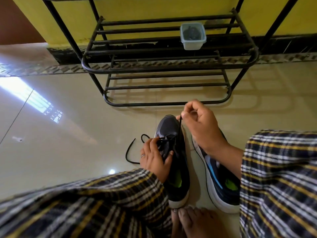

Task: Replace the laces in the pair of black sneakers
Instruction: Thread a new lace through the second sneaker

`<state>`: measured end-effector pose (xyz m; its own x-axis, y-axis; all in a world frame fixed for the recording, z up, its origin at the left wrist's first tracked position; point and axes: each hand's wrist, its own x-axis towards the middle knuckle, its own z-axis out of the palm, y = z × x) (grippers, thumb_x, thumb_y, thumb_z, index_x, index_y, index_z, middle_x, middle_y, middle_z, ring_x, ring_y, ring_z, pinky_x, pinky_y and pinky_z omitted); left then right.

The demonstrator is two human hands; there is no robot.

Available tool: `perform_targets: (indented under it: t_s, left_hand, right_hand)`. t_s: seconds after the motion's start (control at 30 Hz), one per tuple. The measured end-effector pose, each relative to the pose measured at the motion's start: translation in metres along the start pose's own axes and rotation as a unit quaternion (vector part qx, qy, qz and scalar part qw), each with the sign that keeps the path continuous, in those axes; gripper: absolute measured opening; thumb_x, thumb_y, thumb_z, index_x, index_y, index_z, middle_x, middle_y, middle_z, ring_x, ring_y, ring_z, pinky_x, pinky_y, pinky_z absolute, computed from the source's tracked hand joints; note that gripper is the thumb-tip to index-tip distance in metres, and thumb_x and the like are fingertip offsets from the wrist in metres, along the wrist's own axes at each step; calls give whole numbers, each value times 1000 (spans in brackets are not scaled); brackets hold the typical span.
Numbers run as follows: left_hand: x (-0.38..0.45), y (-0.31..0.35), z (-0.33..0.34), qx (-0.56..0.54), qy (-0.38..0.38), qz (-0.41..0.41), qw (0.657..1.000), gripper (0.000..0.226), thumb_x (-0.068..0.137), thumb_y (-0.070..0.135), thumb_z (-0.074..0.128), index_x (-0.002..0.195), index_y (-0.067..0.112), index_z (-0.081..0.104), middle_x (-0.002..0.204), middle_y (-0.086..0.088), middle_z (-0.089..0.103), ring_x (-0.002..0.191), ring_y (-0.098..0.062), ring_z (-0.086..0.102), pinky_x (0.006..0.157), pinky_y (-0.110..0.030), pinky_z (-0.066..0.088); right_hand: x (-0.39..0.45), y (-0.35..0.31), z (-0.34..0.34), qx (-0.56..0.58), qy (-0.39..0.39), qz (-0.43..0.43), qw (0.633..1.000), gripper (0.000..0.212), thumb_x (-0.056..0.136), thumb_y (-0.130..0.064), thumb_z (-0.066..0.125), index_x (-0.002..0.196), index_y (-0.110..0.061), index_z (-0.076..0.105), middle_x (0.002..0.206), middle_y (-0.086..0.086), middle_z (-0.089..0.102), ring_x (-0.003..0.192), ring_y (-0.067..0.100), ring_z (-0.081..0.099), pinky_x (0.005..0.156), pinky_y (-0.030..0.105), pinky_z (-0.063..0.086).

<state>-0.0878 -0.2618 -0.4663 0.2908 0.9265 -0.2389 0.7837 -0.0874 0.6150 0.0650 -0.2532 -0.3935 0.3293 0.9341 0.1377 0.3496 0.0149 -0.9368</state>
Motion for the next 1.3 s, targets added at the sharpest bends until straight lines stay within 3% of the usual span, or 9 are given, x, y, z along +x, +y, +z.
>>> perform_targets:
  t_s: [0.07, 0.13, 0.27, 0.37, 0.47, 0.57, 0.7, 0.97, 1.3]
  left_hand:
    - [0, 0, 0, -3, -1, -1, 1000, 61, 92, 43, 49, 142, 24, 21, 142, 0, 23, 131, -19, 25, 110, -30, 20]
    - [0, 1, 0, -4, -1, 0, 1000, 61, 92, 42, 49, 143, 23, 21, 143, 0, 23, 131, -18, 25, 111, -30, 20]
    - [0, 2, 0, -14, -8, 0, 1000, 60, 92, 39, 49, 142, 22, 20, 143, 1, 22, 131, -18, 24, 111, -31, 20]
    - [0, 1, 0, -16, -7, 0, 1000, 60, 92, 38, 50, 142, 23, 20, 143, 1, 21, 131, -18, 24, 111, -32, 22]
    - [0, 2, 1, -20, -7, -1, 1000, 60, 92, 37, 50, 142, 23, 20, 143, 1, 21, 131, -19, 24, 112, -33, 23]
    - [0, 2, 0, -21, -6, 2, 1000, 60, 92, 35, 51, 142, 22, 20, 143, 1, 21, 131, -20, 25, 112, -34, 25]
    - [-1, 1, 1, -18, -5, 2, 1000, 60, 92, 33, 51, 142, 23, 20, 143, 0, 20, 131, -20, 25, 112, -33, 25]
    - [0, 3, 3, 13, 15, 34, 999, 59, 92, 38, 50, 142, 23, 22, 145, 3, 21, 133, -19, 21, 111, -33, 21]
    - [-2, 5, 0, 18, 14, 44, 999, 70, 88, 35, 57, 144, 24, 17, 143, 3, 20, 132, -19, 22, 111, -34, 17]
  right_hand:
    - [4, -13, -4, 90, -3, -5, 996, 15, 95, -9, 47, 81, -14, 46, 62, 7, 51, 54, 21, 57, 52, 32, 49]
    - [6, -20, -7, 96, -10, -29, 995, 14, 95, -15, 44, 81, -18, 43, 65, 22, 46, 47, 23, 42, 44, 33, 37]
    - [5, -9, -10, -135, -94, -24, 986, 11, 97, -15, 44, 86, -12, 44, 69, 15, 53, 49, 12, 39, 47, 21, 33]
    - [-4, 3, -15, -342, -226, 78, 909, 12, 99, -14, 39, 88, -14, 42, 67, -1, 48, 57, 11, 44, 46, 19, 27]
    - [-8, 4, -13, -438, -291, 145, 838, 16, 100, -23, 43, 96, -10, 51, 84, 3, 56, 81, 21, 55, 59, 25, 35]
    - [-8, 0, -11, -469, -319, 148, 810, 32, 96, -36, 49, 83, -8, 60, 70, 3, 53, 65, 15, 50, 54, 25, 33]
    - [-7, -5, -11, -387, -292, 126, 866, 31, 95, -31, 52, 80, -7, 66, 60, -3, 50, 53, 7, 43, 48, 19, 28]
    - [-6, -18, -8, -95, -114, 49, 988, 22, 89, -21, 62, 73, -8, 69, 62, 2, 63, 55, 9, 56, 56, 15, 47]
    - [-1, -55, -15, 43, -48, -56, 996, 13, 90, -14, 60, 84, -5, 68, 75, 10, 67, 69, 15, 62, 64, 20, 51]
